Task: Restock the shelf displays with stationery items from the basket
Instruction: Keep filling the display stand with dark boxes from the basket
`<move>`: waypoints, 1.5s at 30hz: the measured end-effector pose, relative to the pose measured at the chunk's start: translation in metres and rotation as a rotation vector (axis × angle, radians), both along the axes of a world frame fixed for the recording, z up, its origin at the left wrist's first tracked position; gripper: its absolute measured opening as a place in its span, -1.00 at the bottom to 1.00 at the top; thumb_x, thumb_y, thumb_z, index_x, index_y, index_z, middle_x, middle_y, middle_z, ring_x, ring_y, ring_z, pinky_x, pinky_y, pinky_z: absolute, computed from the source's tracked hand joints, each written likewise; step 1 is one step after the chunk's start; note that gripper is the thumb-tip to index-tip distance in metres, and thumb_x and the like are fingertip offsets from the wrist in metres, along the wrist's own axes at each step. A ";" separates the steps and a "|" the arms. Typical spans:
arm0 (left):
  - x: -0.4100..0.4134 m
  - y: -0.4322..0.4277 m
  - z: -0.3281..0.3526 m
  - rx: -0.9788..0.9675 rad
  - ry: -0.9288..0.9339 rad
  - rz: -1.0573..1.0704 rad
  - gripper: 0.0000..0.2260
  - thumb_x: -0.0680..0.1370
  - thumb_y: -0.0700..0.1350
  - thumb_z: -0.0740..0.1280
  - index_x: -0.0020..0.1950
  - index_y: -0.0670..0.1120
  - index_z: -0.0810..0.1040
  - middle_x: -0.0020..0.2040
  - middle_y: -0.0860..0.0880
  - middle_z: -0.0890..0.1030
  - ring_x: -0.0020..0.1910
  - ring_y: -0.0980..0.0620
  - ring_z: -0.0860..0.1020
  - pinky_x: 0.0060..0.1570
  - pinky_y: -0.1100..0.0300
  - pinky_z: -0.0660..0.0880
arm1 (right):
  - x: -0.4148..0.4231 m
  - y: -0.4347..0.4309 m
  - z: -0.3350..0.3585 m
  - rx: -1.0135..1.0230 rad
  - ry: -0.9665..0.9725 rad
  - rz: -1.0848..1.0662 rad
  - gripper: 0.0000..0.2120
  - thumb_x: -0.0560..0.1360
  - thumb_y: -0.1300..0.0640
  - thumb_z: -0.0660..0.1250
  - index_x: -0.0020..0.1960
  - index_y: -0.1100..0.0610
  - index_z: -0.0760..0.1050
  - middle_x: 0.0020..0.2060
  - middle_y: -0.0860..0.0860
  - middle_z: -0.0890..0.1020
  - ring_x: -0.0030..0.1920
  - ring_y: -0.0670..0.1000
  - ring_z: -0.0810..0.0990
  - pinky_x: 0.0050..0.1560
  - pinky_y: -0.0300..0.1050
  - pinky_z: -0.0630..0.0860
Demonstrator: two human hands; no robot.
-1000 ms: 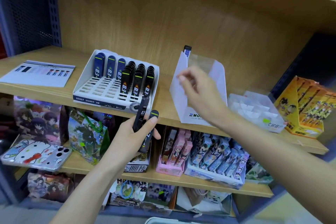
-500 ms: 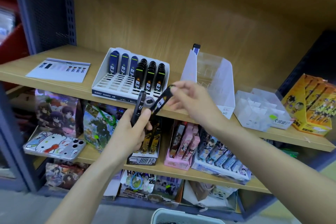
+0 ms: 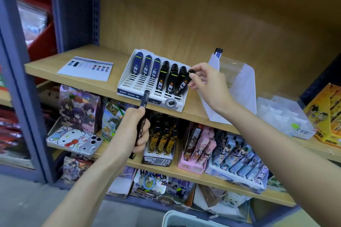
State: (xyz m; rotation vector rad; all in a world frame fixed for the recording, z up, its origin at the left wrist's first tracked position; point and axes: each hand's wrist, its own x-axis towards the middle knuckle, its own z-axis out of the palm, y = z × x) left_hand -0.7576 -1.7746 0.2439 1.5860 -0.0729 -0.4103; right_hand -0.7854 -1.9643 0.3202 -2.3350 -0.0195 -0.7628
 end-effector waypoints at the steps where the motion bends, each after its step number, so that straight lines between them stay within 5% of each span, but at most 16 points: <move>1: -0.004 -0.001 -0.005 -0.054 -0.011 -0.028 -0.64 0.67 -0.18 0.01 -0.34 -0.16 0.18 -0.39 -0.11 0.19 -0.82 0.07 0.26 -0.77 0.27 0.18 | 0.001 -0.001 0.002 -0.022 0.017 0.003 -0.93 0.58 0.26 0.23 0.02 0.13 0.46 -0.23 0.06 0.58 -0.28 -0.14 0.61 -0.20 -0.34 0.56; 4: -0.024 0.008 -0.019 -0.399 -0.084 -0.076 -0.71 0.66 -0.04 0.03 -0.20 -0.16 0.23 -0.48 -0.12 0.35 -0.73 0.11 0.18 -0.65 0.38 0.07 | 0.003 -0.005 0.011 -0.116 0.087 0.013 -0.92 0.58 0.25 0.23 0.00 0.11 0.46 -0.24 0.06 0.59 -0.26 -0.08 0.63 -0.14 -0.28 0.58; 7: -0.029 0.012 -0.018 -0.462 -0.136 -0.054 -0.72 0.64 0.03 0.10 -0.16 -0.13 0.26 -0.46 0.00 0.45 -0.68 0.09 0.20 -0.58 0.35 0.08 | 0.005 -0.008 0.017 -0.218 0.126 0.026 -0.89 0.57 0.26 0.24 -0.01 0.09 0.48 -0.21 0.05 0.61 -0.28 -0.15 0.60 -0.08 -0.31 0.56; 12: -0.044 0.016 -0.007 -0.361 -0.148 -0.091 -0.70 0.66 0.02 0.02 -0.13 -0.16 0.31 -0.52 0.05 0.42 -0.66 0.14 0.18 -0.64 0.38 0.08 | 0.010 -0.009 0.016 -0.299 0.110 -0.031 -0.86 0.52 0.22 0.34 0.07 0.15 0.60 -0.19 -0.04 0.60 -0.27 -0.23 0.55 -0.18 -0.55 0.39; 15: -0.051 0.017 -0.003 -0.334 -0.159 -0.107 -0.65 0.66 0.00 0.01 -0.14 -0.21 0.39 -0.52 0.02 0.41 -0.65 0.15 0.19 -0.65 0.36 0.08 | 0.008 -0.006 0.010 -0.299 0.074 -0.033 -0.83 0.52 0.24 0.34 0.10 0.15 0.59 -0.23 -0.07 0.57 -0.28 -0.23 0.55 -0.12 -0.45 0.46; 19: -0.052 0.016 -0.007 -0.318 -0.176 -0.128 -0.67 0.66 -0.01 0.04 -0.11 -0.17 0.46 -0.39 -0.01 0.45 -0.60 0.13 0.21 -0.64 0.33 0.09 | 0.002 0.000 -0.004 -0.291 0.008 -0.028 -0.91 0.53 0.25 0.31 0.03 0.15 0.49 -0.17 -0.03 0.54 -0.16 0.01 0.59 -0.01 -0.06 0.55; 24: -0.053 0.018 -0.007 -0.246 -0.262 -0.142 -0.69 0.66 -0.04 0.02 -0.09 -0.14 0.46 -0.39 0.02 0.49 -0.58 0.13 0.22 -0.59 0.29 0.08 | -0.002 0.009 -0.007 -0.388 -0.038 -0.115 -0.84 0.57 0.18 0.27 0.14 0.12 0.48 -0.03 -0.03 0.42 -0.18 -0.06 0.48 -0.05 -0.18 0.47; 27: -0.051 0.017 -0.009 -0.188 -0.333 -0.137 -0.71 0.66 -0.05 0.01 -0.09 -0.13 0.45 -0.39 0.03 0.50 -0.57 0.14 0.21 -0.59 0.31 0.08 | -0.017 0.029 -0.014 -0.161 -0.071 -0.072 -0.87 0.59 0.12 0.22 0.14 0.08 0.41 -0.12 -0.01 0.46 -0.27 -0.18 0.41 -0.18 -0.31 0.36; 32: -0.050 0.014 -0.011 -0.122 -0.405 -0.167 -0.76 0.65 -0.08 0.07 -0.05 -0.18 0.45 -0.34 -0.07 0.47 -0.58 0.20 0.25 -0.59 0.43 0.16 | -0.035 0.057 -0.027 0.152 0.368 0.116 -0.83 0.61 -0.05 0.15 0.01 0.01 0.44 -0.36 -0.08 0.55 -0.47 -0.19 0.40 -0.34 -0.25 0.41; 36: -0.047 0.011 -0.019 -0.037 -0.446 -0.182 -0.78 0.64 -0.03 0.11 -0.09 -0.09 0.45 -0.39 0.03 0.48 -0.58 0.19 0.26 -0.57 0.40 0.18 | -0.038 0.065 -0.021 0.336 0.458 0.190 -0.78 0.59 0.03 0.23 -0.17 0.11 0.49 -0.47 -0.08 0.46 -0.56 -0.16 0.33 -0.50 -0.37 0.29; 41: -0.039 0.010 -0.011 -0.355 0.003 -0.223 -0.66 0.54 0.13 0.13 -0.03 -0.12 0.50 -0.42 -0.02 0.48 -0.63 0.12 0.25 -0.67 0.40 0.12 | -0.040 0.060 -0.021 0.276 0.435 0.205 -0.85 0.59 0.10 0.22 -0.14 0.09 0.45 -0.34 -0.02 0.54 -0.47 -0.16 0.49 -0.34 -0.28 0.49; 45: -0.046 0.016 -0.013 -0.311 -0.148 -0.205 -0.85 0.62 -0.06 0.16 -0.02 -0.10 0.45 -0.34 -0.01 0.49 -0.56 0.12 0.24 -0.63 0.34 0.09 | -0.048 0.054 -0.022 0.350 0.383 0.305 -0.86 0.60 0.27 0.17 0.10 0.09 0.44 -0.18 0.00 0.55 -0.24 -0.11 0.62 -0.07 -0.21 0.61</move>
